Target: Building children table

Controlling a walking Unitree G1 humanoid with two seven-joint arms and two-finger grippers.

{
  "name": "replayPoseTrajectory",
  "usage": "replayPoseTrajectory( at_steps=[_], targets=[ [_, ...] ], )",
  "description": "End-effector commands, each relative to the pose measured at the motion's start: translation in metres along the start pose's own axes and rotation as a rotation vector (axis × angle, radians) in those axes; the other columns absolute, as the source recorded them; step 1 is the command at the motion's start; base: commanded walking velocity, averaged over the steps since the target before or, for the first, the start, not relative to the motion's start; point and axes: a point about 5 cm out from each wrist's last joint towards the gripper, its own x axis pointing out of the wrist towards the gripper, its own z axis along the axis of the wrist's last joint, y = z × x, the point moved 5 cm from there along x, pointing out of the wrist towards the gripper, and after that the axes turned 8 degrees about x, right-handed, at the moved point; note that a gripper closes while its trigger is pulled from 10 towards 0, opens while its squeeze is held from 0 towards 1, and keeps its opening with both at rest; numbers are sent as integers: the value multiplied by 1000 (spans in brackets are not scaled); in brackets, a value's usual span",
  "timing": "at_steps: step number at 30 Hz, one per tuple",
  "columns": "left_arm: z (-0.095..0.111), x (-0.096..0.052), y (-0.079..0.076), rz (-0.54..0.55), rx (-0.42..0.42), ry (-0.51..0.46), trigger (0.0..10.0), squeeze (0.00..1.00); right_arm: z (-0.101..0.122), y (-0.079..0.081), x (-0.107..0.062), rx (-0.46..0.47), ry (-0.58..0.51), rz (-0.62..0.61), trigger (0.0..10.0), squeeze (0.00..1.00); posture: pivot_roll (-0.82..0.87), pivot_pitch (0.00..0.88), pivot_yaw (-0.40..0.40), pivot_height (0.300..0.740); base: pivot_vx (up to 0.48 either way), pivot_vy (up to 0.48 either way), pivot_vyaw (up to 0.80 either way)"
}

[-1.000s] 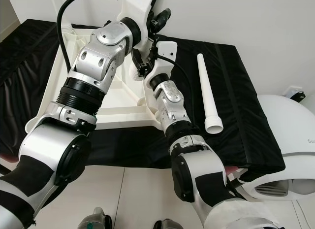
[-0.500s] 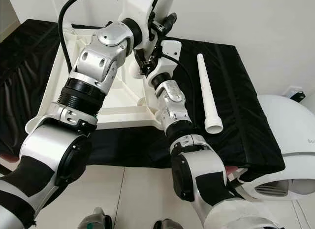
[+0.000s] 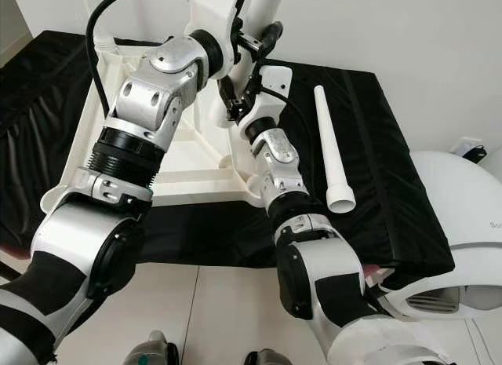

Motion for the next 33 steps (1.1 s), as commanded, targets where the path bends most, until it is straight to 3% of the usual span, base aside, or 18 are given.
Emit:
replayPoseTrajectory(
  at_steps=[1,7,12,22,24,33],
  targets=[
    [5,-2,-22,-157,-12,-28,10000,0,5,0,4,-3,-8,-2,10000,0,74,0,-75,740,0,0,0],
    [17,-12,-48,-305,-27,-89,10000,0,5,-3,5,-10,-6,-26,10000,0,76,0,-75,740,0,0,0],
    [16,-14,-50,-318,-20,-86,10000,0,7,-5,5,-12,-9,-35,10000,0,78,0,-74,740,0,0,0],
    [-1,-23,-38,-286,12,-24,10000,0,15,-18,3,-24,-25,-52,10000,0,78,0,-74,740,0,0,0],
    [-11,-29,-30,-265,17,4,10000,0,17,-27,-1,-39,-26,-67,10000,0,78,0,-78,740,0,0,0],
    [-26,-42,-23,-256,10,46,10000,0,14,-49,-14,-84,2,-104,10000,0,84,0,-84,740,0,0,0]
  ],
)
